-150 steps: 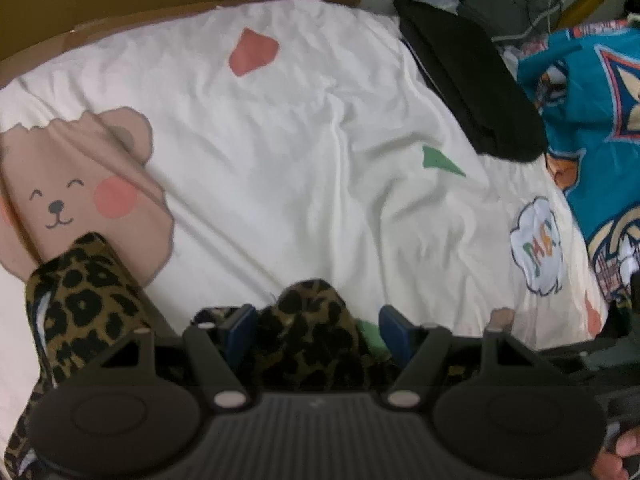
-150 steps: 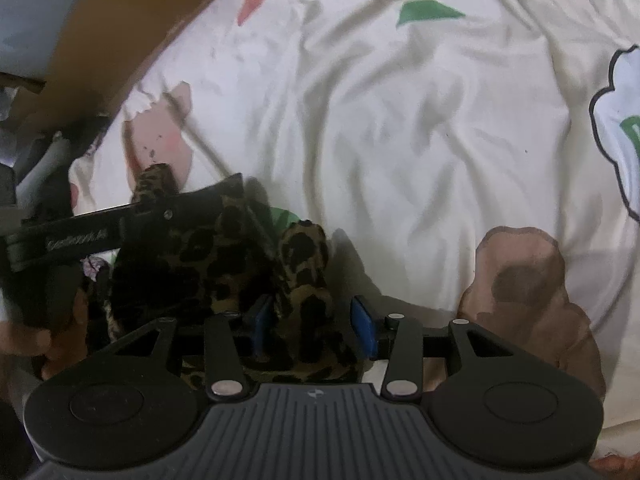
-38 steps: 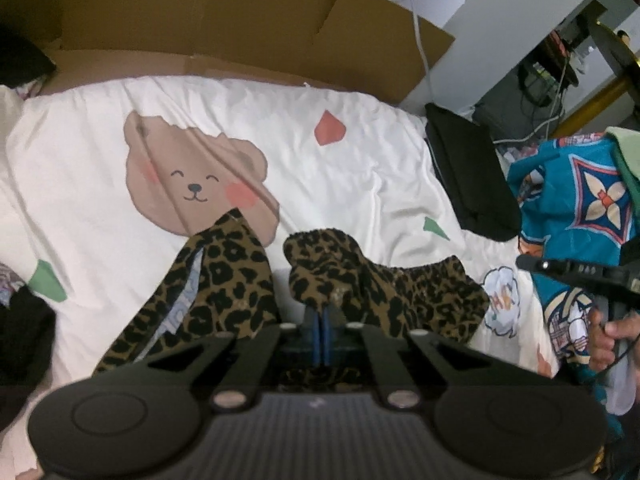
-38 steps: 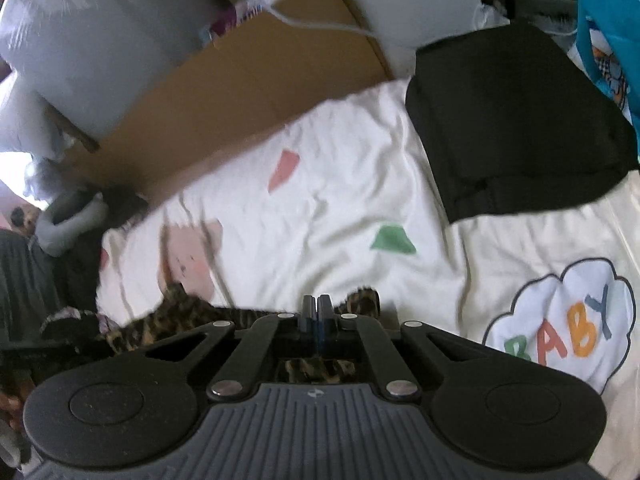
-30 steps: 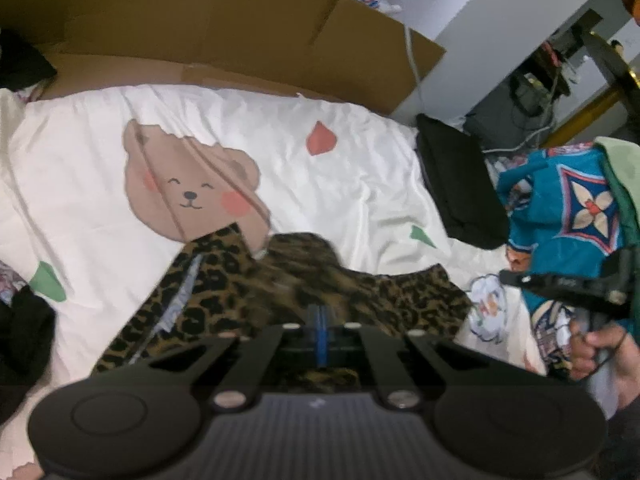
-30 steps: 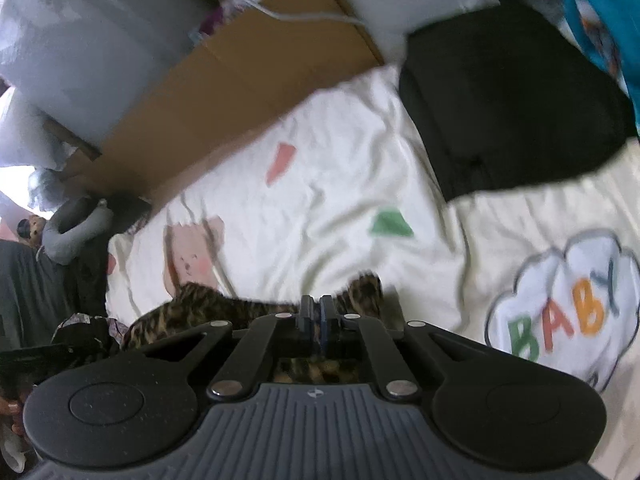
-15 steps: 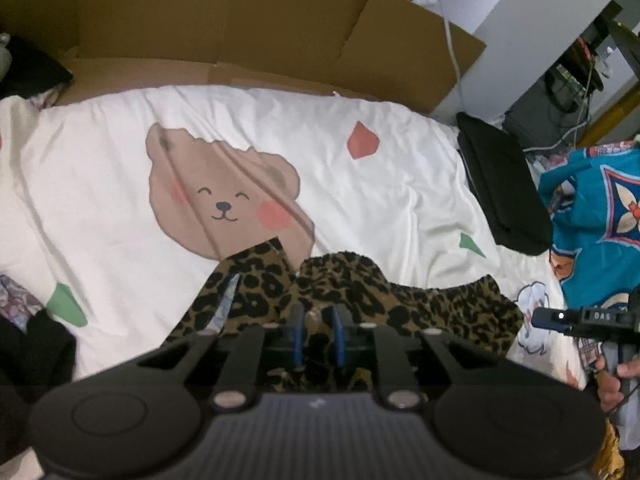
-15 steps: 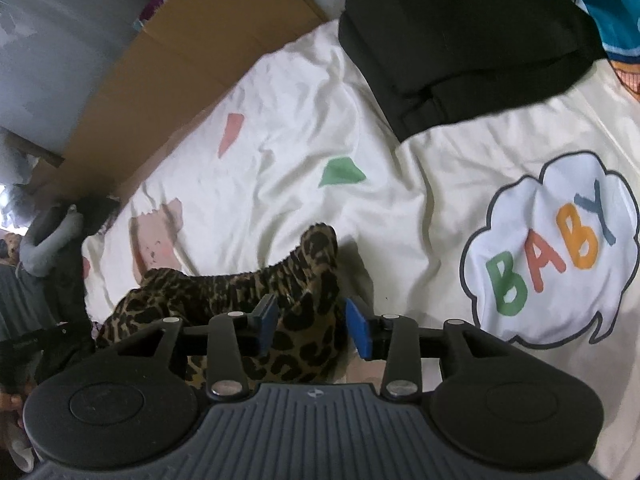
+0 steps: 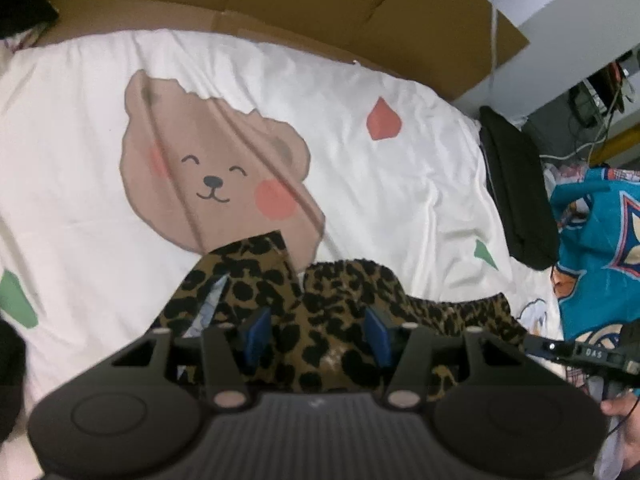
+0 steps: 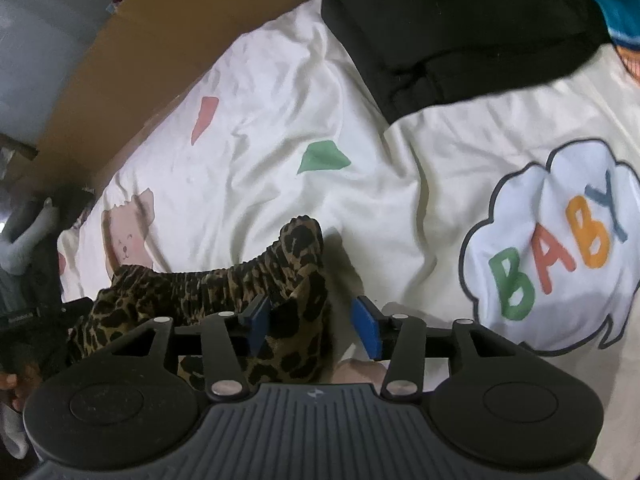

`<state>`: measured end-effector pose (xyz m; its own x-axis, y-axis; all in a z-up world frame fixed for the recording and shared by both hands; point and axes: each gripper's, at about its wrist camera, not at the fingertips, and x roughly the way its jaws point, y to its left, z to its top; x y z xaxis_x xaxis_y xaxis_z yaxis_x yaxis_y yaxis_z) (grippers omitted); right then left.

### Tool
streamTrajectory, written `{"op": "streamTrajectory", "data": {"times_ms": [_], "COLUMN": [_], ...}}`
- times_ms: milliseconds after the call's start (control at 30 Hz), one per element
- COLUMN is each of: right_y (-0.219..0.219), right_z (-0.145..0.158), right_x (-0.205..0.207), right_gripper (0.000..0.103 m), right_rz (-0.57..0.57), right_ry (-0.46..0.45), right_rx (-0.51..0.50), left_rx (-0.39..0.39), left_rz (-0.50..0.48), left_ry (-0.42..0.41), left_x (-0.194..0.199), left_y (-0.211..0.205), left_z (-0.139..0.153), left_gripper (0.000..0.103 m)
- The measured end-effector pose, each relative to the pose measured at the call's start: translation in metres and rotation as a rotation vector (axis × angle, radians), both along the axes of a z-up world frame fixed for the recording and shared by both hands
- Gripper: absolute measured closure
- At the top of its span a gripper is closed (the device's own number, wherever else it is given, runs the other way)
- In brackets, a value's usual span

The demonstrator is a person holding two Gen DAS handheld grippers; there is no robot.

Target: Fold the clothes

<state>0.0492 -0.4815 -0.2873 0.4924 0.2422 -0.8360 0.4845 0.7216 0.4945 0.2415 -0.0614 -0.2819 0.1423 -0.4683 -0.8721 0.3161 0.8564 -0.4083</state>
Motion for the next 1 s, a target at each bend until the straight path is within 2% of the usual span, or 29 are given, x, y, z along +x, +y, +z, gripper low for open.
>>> {"op": "streamTrajectory", "data": {"times_ms": [167,300,433,533,600,833,1000], "right_y": [-0.003,-0.007,-0.011,-0.01,-0.007,-0.001,-0.004], "right_z": [-0.005,-0.009,-0.013,-0.021,-0.028,-0.032,-0.033], "right_x": [0.004,0.008,0.012,0.008,0.003,-0.017,-0.021], "right_gripper": [0.05,0.049,0.048,0.048,0.048,0.048,0.049], "right_rz": [-0.033,-0.045,-0.057,-0.054,-0.042,0.031,0.056], "right_ry": [0.002,0.013,0.025,0.059,0.082,0.099,0.102], "right_rx": [0.06,0.069,0.078,0.102,0.123,0.113,0.081], "left_rx": [-0.026,-0.109,-0.121,-0.158,-0.165,-0.198,-0.221], "left_rz": [0.006,-0.049,-0.1,-0.069,-0.055,0.014,0.023], "left_ry": [0.057,0.114,0.119,0.163,0.162,0.217,0.234], "left_x": [0.006,0.002,-0.002,0.002,0.006,0.022,0.027], "left_y": [0.001,-0.004,-0.016,-0.016,-0.014,-0.004,-0.001], "left_z": [-0.01,-0.009,-0.008,-0.015,-0.017,-0.033,-0.039], "left_gripper": [0.049,0.05,0.052,0.054,0.055,0.054,0.054]}}
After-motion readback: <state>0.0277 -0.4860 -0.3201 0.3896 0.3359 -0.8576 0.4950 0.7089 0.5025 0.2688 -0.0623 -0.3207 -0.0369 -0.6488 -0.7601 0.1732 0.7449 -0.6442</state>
